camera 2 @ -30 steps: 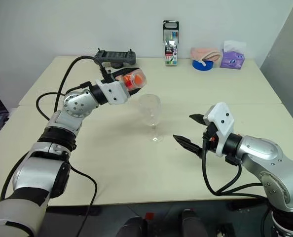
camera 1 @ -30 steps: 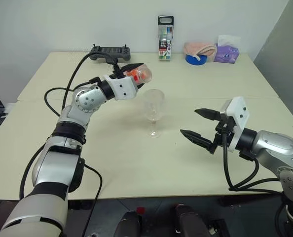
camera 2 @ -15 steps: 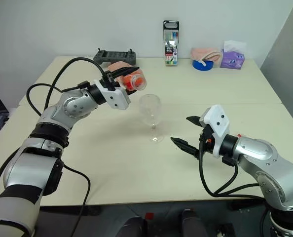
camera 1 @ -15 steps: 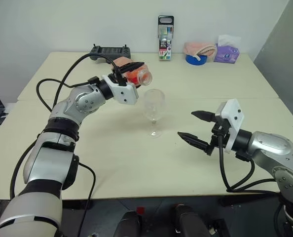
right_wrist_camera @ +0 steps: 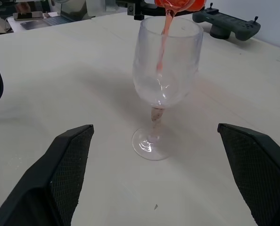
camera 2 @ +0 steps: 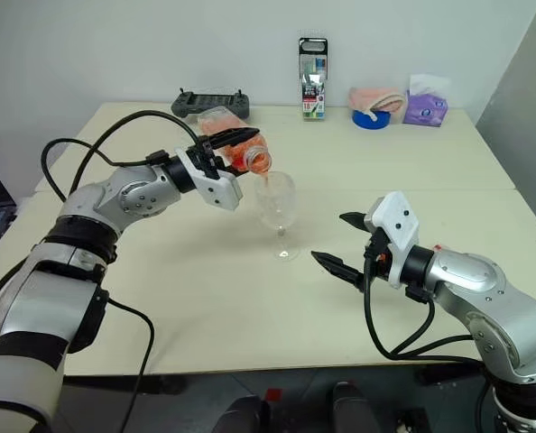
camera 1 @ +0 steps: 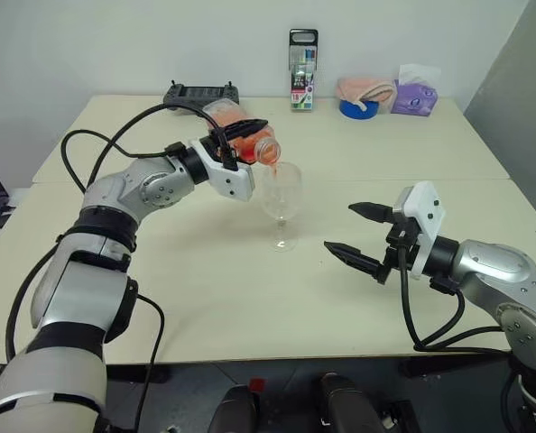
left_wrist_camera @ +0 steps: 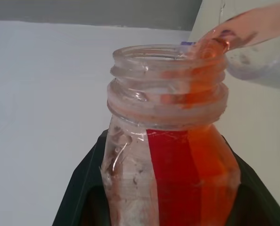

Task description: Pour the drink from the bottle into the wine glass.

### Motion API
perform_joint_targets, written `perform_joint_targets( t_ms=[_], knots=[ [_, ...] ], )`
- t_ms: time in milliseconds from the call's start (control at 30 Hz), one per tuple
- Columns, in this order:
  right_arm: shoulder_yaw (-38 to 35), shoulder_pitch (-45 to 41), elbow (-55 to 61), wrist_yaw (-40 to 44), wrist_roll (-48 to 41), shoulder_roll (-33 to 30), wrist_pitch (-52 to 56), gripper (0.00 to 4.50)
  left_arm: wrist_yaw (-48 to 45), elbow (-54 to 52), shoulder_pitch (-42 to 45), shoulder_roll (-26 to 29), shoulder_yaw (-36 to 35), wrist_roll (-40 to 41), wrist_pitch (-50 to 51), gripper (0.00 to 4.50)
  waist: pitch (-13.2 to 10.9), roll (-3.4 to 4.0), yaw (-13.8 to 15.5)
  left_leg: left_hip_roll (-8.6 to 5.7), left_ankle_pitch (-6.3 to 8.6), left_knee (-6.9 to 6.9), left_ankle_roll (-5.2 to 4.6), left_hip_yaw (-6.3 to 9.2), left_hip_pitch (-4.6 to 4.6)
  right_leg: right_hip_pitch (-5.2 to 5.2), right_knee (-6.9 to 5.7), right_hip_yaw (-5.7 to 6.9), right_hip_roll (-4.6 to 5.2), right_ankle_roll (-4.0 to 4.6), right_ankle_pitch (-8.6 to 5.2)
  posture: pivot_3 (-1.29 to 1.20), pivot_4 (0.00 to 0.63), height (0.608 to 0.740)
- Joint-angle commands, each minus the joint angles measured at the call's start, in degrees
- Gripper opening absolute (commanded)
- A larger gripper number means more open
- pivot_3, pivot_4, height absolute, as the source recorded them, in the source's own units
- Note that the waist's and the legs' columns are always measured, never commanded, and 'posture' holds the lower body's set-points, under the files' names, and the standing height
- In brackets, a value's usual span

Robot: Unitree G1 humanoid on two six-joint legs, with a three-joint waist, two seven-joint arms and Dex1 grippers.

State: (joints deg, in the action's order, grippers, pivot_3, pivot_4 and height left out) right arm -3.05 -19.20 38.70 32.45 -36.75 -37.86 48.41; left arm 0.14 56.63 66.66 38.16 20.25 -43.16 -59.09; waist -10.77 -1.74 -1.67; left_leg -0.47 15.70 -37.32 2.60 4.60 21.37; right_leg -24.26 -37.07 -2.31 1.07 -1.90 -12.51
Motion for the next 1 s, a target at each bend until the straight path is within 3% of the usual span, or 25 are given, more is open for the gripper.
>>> perform_joint_targets(
  t_ms=[33,1000],
  knots=[
    [0.1,-1.0,0.9,0.3,0.5,-0.5,-1.5,4.50,3.5,-0.3,2.7,1.1,0.5,-1.1,-0.1,1.82,0.0,0.00,0.0,0.00,0.00,-0.02,0.00,0.00,0.00,0.00,-0.01,0.00,0.00,0.00,0.00,0.00,0.150,0.740],
    [2.1,-2.6,-0.4,0.6,2.4,-0.2,-2.6,4.50,5.3,1.5,4.1,0.8,2.0,-1.7,1.1,1.82,0.0,0.00,0.0,-0.03,0.01,-0.75,-0.02,0.01,0.28,0.03,-0.04,-0.03,0.00,-0.28,0.24,0.00,0.150,0.740]
  ],
)
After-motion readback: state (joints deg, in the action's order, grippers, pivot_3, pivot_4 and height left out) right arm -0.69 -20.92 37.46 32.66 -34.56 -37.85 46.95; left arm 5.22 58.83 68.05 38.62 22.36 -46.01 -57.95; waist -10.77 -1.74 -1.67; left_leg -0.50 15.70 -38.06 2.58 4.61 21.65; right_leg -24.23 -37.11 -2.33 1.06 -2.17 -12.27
